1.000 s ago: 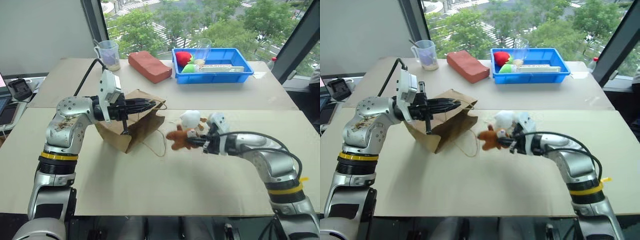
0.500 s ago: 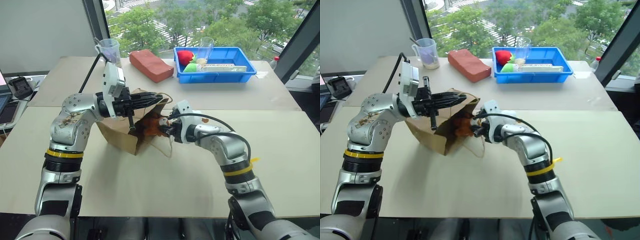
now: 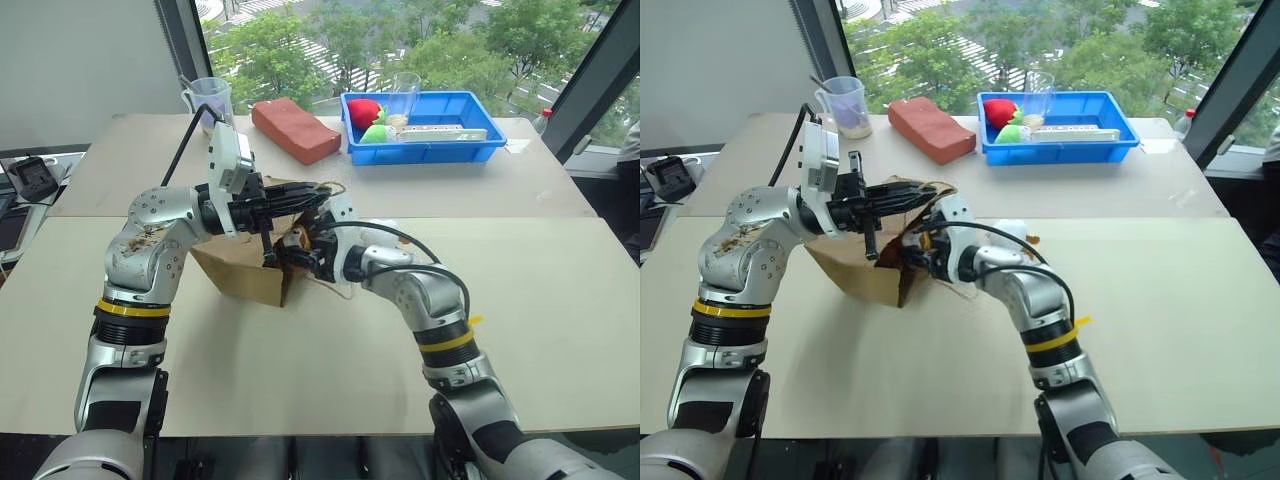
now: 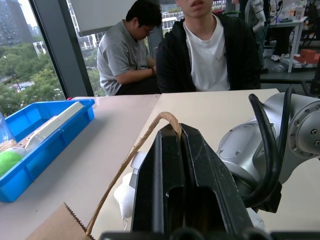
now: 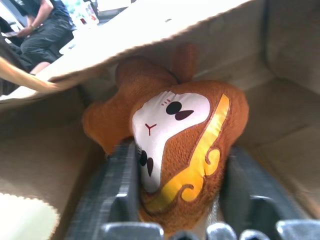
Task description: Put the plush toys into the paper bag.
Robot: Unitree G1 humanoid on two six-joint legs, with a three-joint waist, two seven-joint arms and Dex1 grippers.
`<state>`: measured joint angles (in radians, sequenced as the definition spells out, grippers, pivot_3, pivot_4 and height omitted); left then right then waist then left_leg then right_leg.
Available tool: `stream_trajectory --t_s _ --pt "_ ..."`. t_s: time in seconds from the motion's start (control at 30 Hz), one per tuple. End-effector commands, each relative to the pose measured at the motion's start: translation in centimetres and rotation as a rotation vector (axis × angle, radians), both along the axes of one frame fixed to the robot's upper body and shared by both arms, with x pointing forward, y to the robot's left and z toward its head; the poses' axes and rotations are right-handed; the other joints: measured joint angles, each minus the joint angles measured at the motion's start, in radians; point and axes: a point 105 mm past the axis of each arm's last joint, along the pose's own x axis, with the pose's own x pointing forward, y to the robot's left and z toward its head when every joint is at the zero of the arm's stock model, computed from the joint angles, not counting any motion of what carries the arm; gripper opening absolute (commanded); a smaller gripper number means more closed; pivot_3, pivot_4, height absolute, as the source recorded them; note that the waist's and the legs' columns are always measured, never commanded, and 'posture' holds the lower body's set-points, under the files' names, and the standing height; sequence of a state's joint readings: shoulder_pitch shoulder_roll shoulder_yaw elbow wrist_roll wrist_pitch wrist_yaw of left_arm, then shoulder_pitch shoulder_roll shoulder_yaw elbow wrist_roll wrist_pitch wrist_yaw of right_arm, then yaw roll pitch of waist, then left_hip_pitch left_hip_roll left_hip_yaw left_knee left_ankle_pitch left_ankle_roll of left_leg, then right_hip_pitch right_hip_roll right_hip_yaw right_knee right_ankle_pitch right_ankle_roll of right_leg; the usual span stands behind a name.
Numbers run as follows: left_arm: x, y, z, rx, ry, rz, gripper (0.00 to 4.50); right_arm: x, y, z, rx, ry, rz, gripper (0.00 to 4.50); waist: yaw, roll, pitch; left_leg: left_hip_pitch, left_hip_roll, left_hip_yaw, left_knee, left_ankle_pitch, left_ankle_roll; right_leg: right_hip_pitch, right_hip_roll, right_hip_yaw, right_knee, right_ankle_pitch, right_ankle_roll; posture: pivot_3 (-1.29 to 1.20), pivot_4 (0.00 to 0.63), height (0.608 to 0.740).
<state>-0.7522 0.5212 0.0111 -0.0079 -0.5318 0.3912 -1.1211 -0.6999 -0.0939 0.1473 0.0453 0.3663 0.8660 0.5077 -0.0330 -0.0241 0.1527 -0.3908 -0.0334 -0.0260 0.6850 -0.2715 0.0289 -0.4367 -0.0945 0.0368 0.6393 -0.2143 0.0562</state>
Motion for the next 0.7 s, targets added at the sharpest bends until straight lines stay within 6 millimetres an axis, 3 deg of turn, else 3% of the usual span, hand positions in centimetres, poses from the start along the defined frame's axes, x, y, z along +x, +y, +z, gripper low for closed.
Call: stream_trajectory --t_s 0.03,0.1,0.37,0.57,0.7 --pt "-0.4 0.1 1.2 -0.011 -0.054 -0.007 0.00 -0.5 -1.2 1.6 0.014 -0.085 0.020 3.79 0.000 0.000 0.000 0.000 0.000 0.000 0.000 0.000 0.000 0.000 0.000 0.000 0.000 0.000 0.000 0.00 0.150 0.740" --pt "-0.4 0.2 1.1 -0.008 -0.052 -0.003 0.00 -0.9 -2.7 1.8 -0.002 -0.107 0.022 4.46 -0.002 0.000 0.000 0.000 0.000 0.000 0.000 0.000 0.000 0.000 0.000 0.000 0.000 0.000 0.000 0.00 0.150 0.740" --pt "-0.2 0.5 0.7 0.000 -0.047 0.012 0.00 -1.7 -10.5 3.9 -0.085 -0.214 -0.062 4.46 0.000 0.000 0.000 0.000 0.000 0.001 0.000 0.000 0.000 0.000 0.000 0.000 -0.001 0.000 0.000 0.00 0.150 0.740" --pt "0.0 0.6 0.7 0.002 -0.044 0.009 0.00 1.6 -15.1 3.1 -0.273 -0.293 -0.260 4.46 -0.004 0.000 0.000 0.001 0.001 0.002 0.000 0.000 0.001 0.000 0.000 0.002 -0.001 0.000 0.000 0.00 0.150 0.740" --pt "0.0 0.3 0.7 0.003 -0.046 0.000 0.00 3.6 -15.6 1.6 -0.336 -0.291 -0.303 4.46 -0.007 0.000 0.000 0.001 0.000 0.004 0.000 0.000 0.001 0.000 0.000 0.003 -0.001 0.000 0.000 0.00 0.150 0.740"
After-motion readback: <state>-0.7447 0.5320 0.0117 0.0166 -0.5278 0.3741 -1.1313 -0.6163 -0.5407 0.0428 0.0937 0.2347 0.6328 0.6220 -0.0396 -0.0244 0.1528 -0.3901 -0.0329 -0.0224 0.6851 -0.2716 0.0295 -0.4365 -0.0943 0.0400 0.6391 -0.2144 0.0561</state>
